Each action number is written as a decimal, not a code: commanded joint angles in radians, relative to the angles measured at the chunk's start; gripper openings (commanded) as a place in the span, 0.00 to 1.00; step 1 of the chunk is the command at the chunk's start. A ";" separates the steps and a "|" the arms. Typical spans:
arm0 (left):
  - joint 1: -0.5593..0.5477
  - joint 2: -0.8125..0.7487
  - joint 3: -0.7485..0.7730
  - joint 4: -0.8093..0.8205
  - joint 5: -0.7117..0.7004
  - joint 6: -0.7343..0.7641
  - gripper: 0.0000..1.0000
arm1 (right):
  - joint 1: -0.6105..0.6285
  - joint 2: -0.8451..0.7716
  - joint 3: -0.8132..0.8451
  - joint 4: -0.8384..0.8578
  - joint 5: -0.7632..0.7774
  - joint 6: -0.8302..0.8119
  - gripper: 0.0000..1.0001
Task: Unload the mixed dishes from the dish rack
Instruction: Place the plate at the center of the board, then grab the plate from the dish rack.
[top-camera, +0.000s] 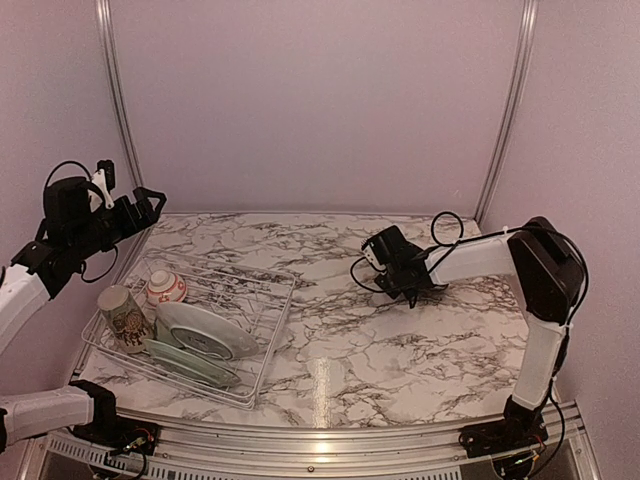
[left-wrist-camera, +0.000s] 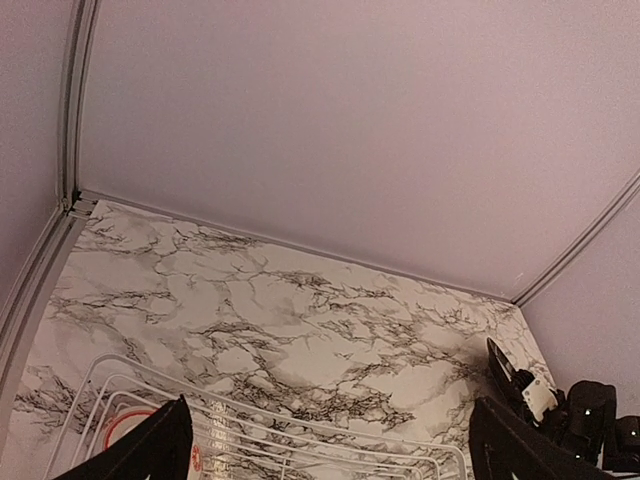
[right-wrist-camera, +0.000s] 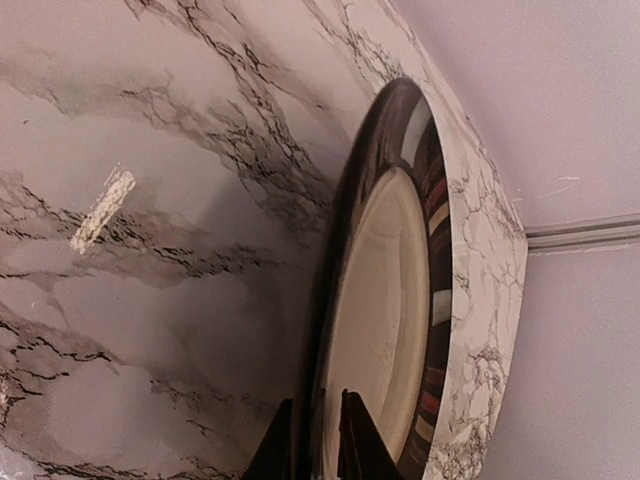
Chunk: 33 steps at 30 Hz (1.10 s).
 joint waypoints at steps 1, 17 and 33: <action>0.005 0.002 -0.009 0.009 0.010 0.002 0.99 | 0.015 -0.002 0.020 0.065 0.018 0.023 0.20; 0.006 0.029 -0.007 0.020 0.026 -0.016 0.99 | 0.019 -0.216 -0.066 0.053 -0.542 0.207 0.79; 0.005 0.102 0.047 0.001 0.083 -0.013 0.99 | 0.064 -0.297 -0.009 0.150 -0.938 0.424 0.76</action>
